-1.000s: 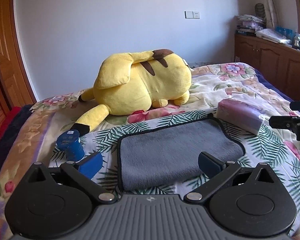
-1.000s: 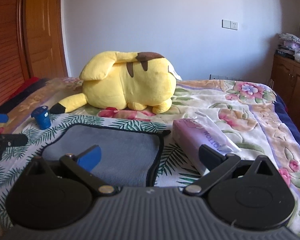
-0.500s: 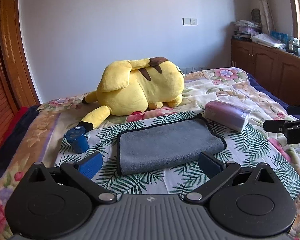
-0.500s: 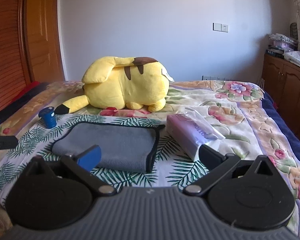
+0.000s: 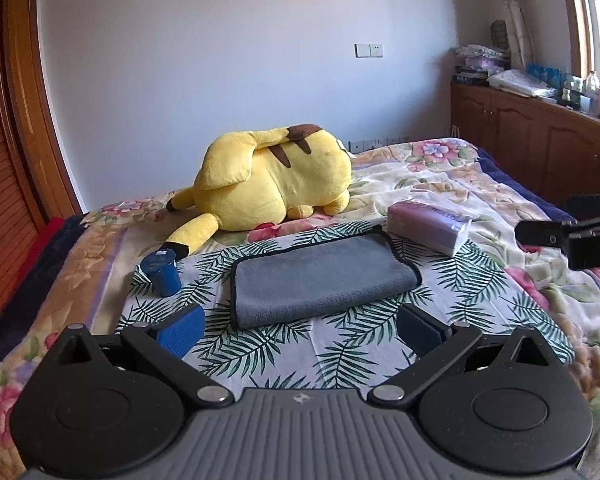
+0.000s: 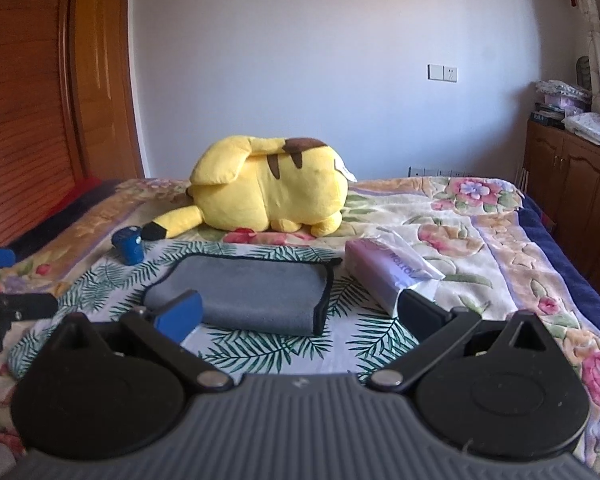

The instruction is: Fold towel

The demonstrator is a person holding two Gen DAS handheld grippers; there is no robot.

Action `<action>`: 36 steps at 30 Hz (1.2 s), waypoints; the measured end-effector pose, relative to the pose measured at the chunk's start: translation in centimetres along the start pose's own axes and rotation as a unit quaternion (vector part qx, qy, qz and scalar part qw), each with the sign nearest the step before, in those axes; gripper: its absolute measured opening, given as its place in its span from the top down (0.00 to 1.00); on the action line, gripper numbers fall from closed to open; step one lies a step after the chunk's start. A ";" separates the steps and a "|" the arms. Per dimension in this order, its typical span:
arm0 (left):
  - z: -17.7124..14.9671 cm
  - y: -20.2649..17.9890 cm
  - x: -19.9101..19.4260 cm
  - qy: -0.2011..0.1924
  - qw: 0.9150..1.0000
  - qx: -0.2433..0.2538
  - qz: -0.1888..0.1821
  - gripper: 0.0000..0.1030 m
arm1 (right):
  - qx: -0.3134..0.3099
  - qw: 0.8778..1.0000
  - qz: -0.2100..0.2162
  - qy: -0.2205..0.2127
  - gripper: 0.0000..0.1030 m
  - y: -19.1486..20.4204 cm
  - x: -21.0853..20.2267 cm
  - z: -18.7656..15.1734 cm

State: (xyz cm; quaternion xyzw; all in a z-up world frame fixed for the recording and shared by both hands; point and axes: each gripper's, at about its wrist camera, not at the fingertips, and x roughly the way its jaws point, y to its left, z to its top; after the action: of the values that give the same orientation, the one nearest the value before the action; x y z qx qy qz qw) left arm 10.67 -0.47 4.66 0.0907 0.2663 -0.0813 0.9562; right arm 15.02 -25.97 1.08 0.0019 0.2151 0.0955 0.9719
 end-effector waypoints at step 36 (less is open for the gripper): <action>-9.8 -2.0 -2.4 0.028 0.999 -0.037 0.018 0.00 | -0.001 1.000 0.002 0.027 0.00 3.0 -4.4 -7.9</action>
State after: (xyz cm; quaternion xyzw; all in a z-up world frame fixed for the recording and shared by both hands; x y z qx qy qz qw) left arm 3.37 0.00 -2.61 0.0623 0.2943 -0.0515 0.9523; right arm 7.23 -24.11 -4.12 -0.0009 0.2409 0.0980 0.9656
